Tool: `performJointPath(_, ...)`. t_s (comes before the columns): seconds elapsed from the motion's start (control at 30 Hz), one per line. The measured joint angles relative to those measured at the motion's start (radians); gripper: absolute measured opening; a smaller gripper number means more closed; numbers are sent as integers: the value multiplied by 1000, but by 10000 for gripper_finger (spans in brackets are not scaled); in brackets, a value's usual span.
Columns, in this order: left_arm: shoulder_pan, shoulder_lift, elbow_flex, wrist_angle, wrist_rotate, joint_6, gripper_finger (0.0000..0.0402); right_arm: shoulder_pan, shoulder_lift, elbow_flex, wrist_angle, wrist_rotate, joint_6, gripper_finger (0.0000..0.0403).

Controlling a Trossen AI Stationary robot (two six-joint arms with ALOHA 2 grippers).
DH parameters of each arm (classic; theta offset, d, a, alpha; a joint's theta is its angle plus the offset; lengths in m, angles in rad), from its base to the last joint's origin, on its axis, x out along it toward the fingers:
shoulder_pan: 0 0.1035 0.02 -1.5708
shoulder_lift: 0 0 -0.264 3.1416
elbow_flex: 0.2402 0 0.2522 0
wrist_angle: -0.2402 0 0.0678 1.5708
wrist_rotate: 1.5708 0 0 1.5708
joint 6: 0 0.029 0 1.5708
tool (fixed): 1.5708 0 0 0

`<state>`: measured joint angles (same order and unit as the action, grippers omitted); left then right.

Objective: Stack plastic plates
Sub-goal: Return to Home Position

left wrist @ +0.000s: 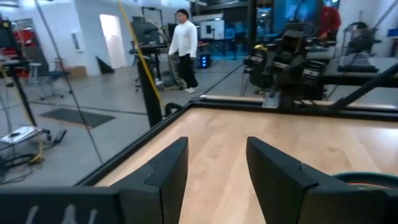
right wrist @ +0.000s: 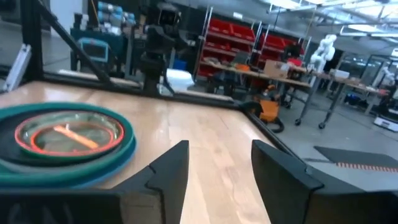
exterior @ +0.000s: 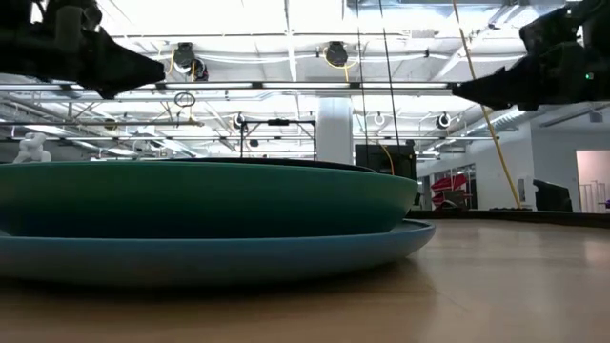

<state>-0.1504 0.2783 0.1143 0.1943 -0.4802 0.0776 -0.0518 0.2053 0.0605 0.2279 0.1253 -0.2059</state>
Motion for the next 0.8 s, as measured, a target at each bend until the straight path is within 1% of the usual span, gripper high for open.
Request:
performJointPath(0.1,120,1,0,-14,91,-12,170,-14,-80,-2,-92,0,-6,166)
performJointPath(0.2,226,2,0,-42,229,-35,170,-21,-151,-2,-155,-21,-15,167)
performJointPath(0.27,273,2,-1,-51,349,-35,170,-27,-189,-2,-187,-62,-16,166)
performJointPath(0.3,291,2,-7,-44,394,-29,170,-28,-205,-2,-202,-80,-15,166)
performJointPath(0.4,328,-1,-63,23,480,-18,170,-33,-202,0,-211,-88,-16,166)
performJointPath(0.43,337,-1,-95,77,499,-26,170,-35,-200,-5,-204,-100,-16,166)
performJointPath(0.53,358,-3,-105,63,519,-74,170,-46,-204,-28,-186,-104,-4,166)
performJointPath(0.63,364,-5,-105,75,580,-83,170,-55,-199,-40,-176,-103,17,166)
performJointPath(0.67,364,-5,-105,79,586,-83,170,-57,-193,-40,-184,-103,28,166)
performJointPath(0.73,364,-4,-105,74,567,-88,170,-59,-190,-41,-196,-103,52,166)
performJointPath(0.8,364,-3,-105,49,517,-115,170,-59,-188,-41,-198,-102,61,166)
